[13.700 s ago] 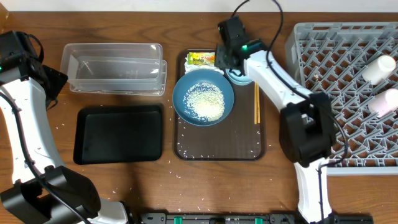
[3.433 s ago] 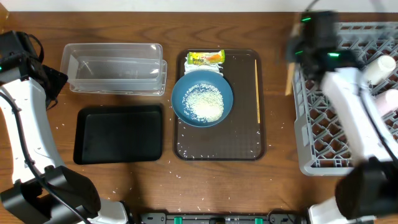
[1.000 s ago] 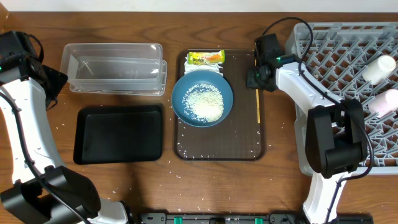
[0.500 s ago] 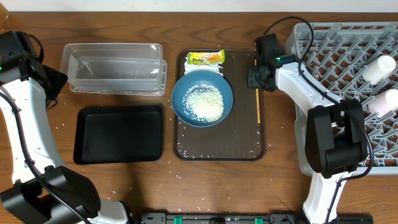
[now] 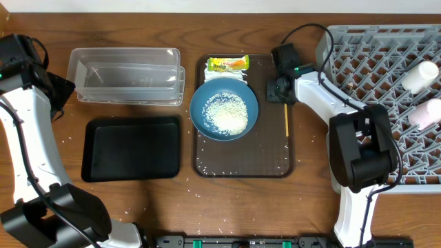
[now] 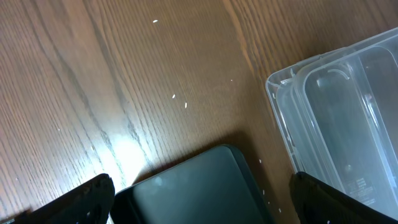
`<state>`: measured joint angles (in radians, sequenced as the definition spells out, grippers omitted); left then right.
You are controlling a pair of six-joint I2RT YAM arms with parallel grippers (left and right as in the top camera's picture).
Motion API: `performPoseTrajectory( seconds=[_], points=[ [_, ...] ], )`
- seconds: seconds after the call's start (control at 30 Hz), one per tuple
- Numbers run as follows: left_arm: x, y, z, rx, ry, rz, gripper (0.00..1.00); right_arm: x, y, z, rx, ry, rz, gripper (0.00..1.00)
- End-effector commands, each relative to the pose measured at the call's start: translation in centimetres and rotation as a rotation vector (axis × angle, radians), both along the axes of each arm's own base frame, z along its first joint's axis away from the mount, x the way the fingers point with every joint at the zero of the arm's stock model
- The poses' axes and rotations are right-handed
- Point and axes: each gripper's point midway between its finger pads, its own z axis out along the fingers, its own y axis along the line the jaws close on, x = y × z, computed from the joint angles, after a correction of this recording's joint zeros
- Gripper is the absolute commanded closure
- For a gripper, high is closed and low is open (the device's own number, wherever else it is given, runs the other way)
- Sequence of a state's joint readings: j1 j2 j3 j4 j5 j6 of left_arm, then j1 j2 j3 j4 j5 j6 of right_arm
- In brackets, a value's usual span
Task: Sort waste into correct bins and load items into the dishwasher rack
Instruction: 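Return the right gripper to the second chopstick on the tray, then grasp the second wooden chopstick with the right gripper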
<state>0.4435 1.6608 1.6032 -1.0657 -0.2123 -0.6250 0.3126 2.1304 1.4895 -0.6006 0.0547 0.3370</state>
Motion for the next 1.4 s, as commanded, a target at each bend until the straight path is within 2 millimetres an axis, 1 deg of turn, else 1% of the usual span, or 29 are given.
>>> performPoseTrajectory(
  seconds=[0.0,0.13,0.23,0.4,0.57,0.7,0.8,0.87,1.07,1.2,1.37],
  points=[
    [0.0,0.3,0.1,0.007,0.0,0.011,0.07,0.3,-0.7,-0.3,-0.042,-0.013,-0.007,0.66],
    [0.0,0.3,0.1,0.007,0.0,0.011,0.07,0.4,-0.1,-0.1,-0.037,-0.023,0.014,0.67],
    [0.0,0.3,0.1,0.007,0.0,0.011,0.07,0.8,0.6,0.7,-0.01,-0.031,0.025,0.67],
    [0.0,0.3,0.1,0.007,0.0,0.011,0.07,1.4,0.7,2.4,-0.001,-0.052,0.024,0.66],
    [0.0,0.3,0.1,0.007,0.0,0.011,0.07,1.6,0.7,3.3,0.004,-0.071,0.023,0.66],
    [0.0,0.3,0.1,0.007,0.0,0.011,0.07,1.5,0.6,3.3,0.0,-0.069,0.021,0.64],
    [0.0,0.3,0.1,0.007,0.0,0.011,0.07,1.6,-0.5,3.3,-0.043,-0.074,-0.001,0.62],
    [0.0,0.3,0.1,0.007,0.0,0.011,0.07,1.8,-1.1,3.3,-0.066,-0.078,-0.002,0.58],
    [0.0,0.3,0.1,0.007,0.0,0.011,0.07,1.8,-1.4,3.1,-0.076,-0.074,0.015,0.58],
    [0.0,0.3,0.1,0.007,0.0,0.011,0.07,1.8,-1.3,2.3,-0.072,-0.062,0.018,0.58],
    [0.0,0.3,0.1,0.007,0.0,0.011,0.07,1.4,-1.3,0.8,-0.079,-0.027,0.021,0.59]
  ],
)
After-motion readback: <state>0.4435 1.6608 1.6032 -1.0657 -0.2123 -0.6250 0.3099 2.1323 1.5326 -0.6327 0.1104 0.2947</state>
